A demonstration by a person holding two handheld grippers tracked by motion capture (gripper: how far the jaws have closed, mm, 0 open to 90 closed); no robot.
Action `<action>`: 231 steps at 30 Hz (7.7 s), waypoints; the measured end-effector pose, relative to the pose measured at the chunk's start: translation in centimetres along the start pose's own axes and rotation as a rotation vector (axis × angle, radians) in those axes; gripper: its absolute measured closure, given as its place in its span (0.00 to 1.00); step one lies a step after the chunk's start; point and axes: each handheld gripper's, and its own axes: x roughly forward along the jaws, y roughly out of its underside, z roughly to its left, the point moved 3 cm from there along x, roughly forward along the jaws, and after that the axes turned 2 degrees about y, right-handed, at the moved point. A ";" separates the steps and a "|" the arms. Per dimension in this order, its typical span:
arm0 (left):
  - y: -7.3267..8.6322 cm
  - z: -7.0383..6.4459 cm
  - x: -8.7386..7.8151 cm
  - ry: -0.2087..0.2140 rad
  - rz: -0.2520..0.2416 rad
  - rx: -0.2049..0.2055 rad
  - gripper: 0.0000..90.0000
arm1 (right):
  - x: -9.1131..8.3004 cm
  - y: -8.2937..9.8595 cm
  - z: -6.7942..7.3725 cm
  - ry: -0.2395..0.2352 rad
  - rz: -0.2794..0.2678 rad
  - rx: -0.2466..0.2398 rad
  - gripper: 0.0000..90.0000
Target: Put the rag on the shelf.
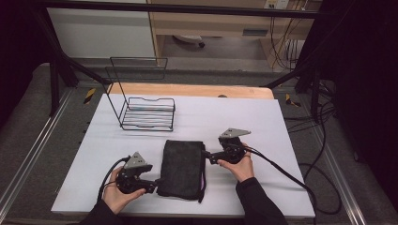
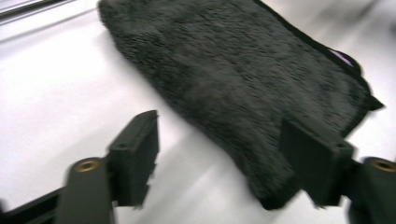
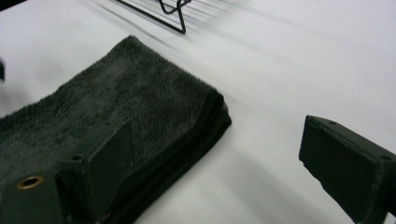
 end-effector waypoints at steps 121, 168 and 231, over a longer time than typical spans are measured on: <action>-7.3 4.6 1.5 -0.027 -0.148 -0.078 0.91 | 1.2 -3.1 2.7 -0.078 -0.060 0.114 0.86; -10.8 0.9 -6.1 -0.061 -0.426 0.021 0.91 | -6.2 -8.6 6.6 -0.021 -0.333 -0.081 0.87; -19.2 6.3 -19.6 -0.237 -0.798 0.055 0.90 | -7.5 -25.2 12.8 0.063 -0.699 -0.217 0.88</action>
